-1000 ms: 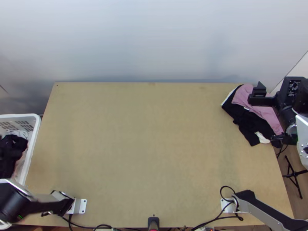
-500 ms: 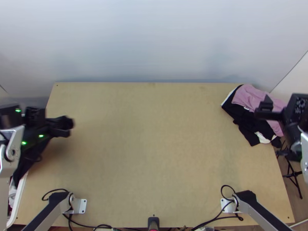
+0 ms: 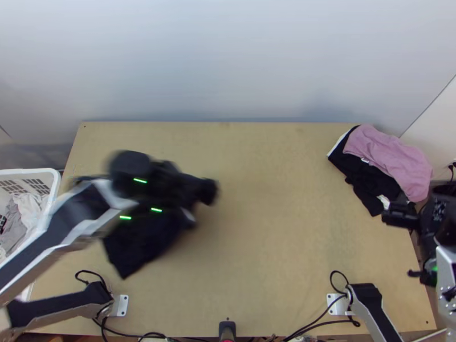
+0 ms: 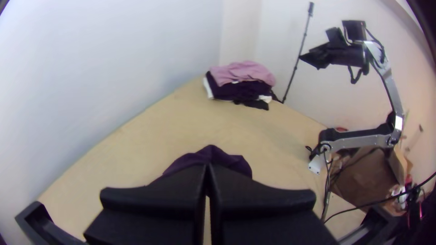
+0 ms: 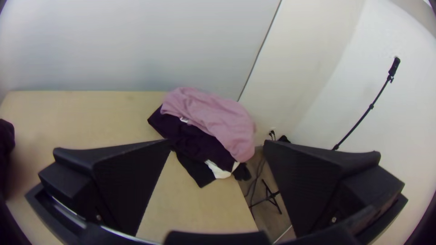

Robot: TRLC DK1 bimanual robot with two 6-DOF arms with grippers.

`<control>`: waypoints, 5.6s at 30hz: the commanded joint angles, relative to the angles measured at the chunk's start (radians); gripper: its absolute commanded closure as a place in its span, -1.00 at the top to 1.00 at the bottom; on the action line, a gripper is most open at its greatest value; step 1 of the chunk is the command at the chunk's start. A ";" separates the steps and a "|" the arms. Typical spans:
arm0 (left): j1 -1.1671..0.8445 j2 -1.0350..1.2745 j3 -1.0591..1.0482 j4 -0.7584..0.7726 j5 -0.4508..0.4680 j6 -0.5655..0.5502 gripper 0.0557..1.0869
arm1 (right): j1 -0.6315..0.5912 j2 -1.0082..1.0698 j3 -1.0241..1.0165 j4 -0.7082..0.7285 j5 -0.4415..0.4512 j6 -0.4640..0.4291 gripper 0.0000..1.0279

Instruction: Fold the t-shirt

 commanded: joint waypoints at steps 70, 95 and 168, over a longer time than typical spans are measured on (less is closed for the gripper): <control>0.735 0.103 -0.531 -0.530 0.147 0.428 0.64 | 0.640 1.167 0.146 0.093 -0.703 0.024 0.68; 0.684 0.073 -0.557 -0.436 0.199 0.293 0.70 | 0.563 1.176 0.185 0.127 -0.735 0.030 0.41; 1.537 -0.033 -0.018 -0.691 0.474 0.619 -0.92 | 0.841 1.372 0.448 0.067 -0.895 0.103 0.37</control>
